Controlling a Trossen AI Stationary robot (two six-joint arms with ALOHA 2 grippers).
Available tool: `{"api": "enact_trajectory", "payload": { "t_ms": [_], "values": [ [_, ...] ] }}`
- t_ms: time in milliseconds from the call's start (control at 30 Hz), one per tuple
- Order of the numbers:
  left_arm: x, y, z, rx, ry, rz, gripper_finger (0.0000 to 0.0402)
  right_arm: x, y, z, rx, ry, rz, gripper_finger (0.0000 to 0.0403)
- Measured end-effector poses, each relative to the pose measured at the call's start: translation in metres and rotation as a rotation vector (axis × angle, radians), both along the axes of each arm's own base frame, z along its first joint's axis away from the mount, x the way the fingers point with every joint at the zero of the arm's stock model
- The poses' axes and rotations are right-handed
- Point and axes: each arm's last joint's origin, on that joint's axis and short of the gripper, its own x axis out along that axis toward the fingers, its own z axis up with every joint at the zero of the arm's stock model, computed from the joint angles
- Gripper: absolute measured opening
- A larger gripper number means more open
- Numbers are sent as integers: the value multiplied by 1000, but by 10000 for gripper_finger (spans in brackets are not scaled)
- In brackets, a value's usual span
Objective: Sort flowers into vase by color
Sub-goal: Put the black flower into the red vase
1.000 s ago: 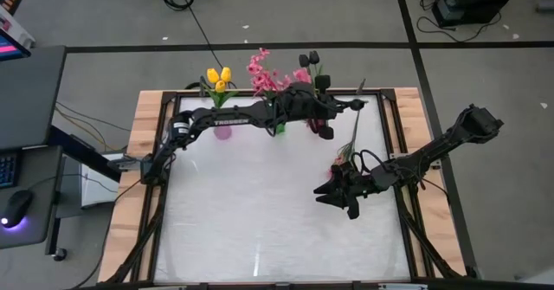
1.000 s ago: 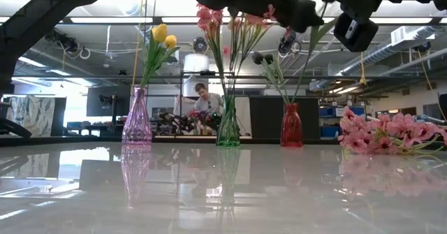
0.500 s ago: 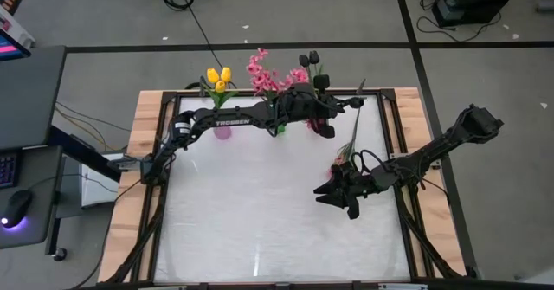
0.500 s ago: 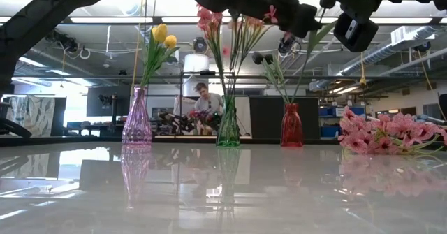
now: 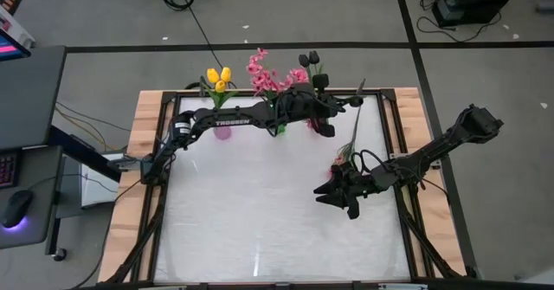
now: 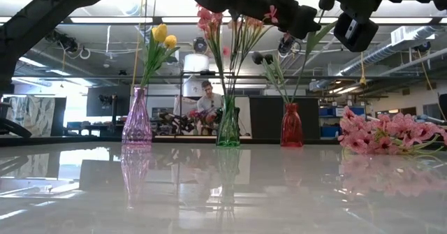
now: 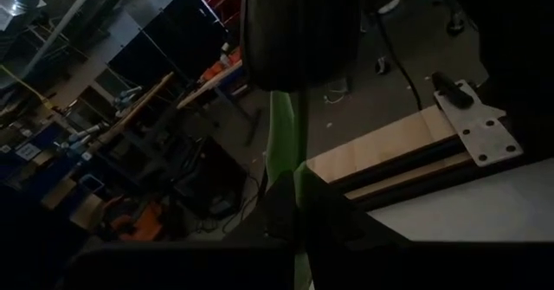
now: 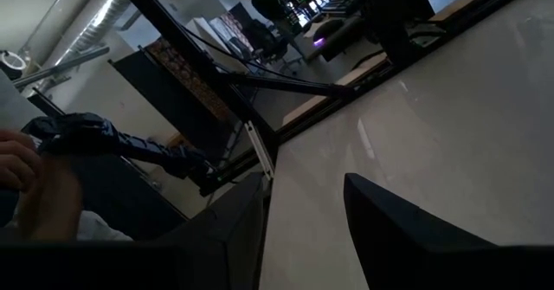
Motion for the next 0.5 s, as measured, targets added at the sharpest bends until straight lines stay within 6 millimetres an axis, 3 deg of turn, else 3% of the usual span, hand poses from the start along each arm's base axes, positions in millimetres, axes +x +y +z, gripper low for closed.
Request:
{"api": "enact_trajectory", "payload": {
  "t_ms": [500],
  "values": [
    [2, 3, -8, -19, 13, 90, 77, 0, 0, 0, 0, 0, 0, 172]
  ]
}}
